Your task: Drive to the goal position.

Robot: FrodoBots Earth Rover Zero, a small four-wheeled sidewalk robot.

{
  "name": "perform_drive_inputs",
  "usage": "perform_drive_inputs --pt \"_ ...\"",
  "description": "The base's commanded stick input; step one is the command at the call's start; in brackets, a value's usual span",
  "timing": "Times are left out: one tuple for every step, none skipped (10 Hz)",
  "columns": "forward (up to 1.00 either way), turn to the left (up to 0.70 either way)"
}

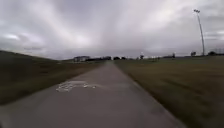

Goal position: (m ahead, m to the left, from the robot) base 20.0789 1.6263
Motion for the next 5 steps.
perform_drive_inputs --pt "0.7 0.0" --pt "0.7 0.0" --pt "0.7 0.0" --pt "0.7 0.0" --pt "0.7 0.0"
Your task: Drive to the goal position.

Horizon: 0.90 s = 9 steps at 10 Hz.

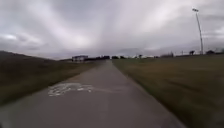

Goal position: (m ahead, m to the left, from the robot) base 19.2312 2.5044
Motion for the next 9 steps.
perform_drive_inputs --pt "0.7 0.0" --pt "0.7 0.0" --pt "0.7 0.0" --pt "0.7 0.0" --pt "0.7 0.0" --pt "0.7 0.0" --pt "0.7 0.0" --pt "0.7 0.0" --pt "0.7 0.0"
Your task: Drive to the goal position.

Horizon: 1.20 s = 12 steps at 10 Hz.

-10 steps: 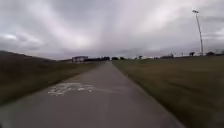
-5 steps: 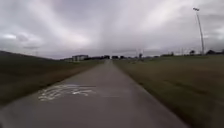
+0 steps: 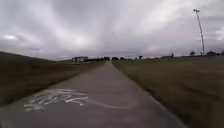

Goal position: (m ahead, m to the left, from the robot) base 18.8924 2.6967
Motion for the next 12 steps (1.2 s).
perform_drive_inputs --pt "0.7 0.0" --pt "0.7 0.0" --pt "0.7 0.0" --pt "0.7 0.0" --pt "0.7 0.0" --pt "0.7 0.0" --pt "0.7 0.0" --pt "0.7 0.0" --pt "0.7 0.0" --pt "0.7 0.0" --pt "0.7 0.0" --pt "0.7 0.0"
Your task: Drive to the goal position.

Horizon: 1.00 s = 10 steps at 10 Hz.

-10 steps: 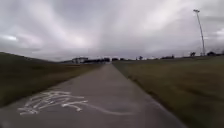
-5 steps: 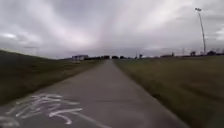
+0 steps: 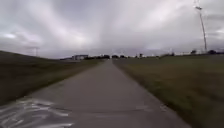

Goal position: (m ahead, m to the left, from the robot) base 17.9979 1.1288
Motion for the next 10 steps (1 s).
perform_drive_inputs --pt "0.7 0.0" --pt "0.7 0.0" --pt "0.7 -0.02" --pt "0.7 -0.18" --pt "0.7 -0.35" --pt "0.7 -0.35" --pt "0.7 -0.35" --pt "0.7 0.0" --pt "0.7 0.0" --pt "0.7 0.0"
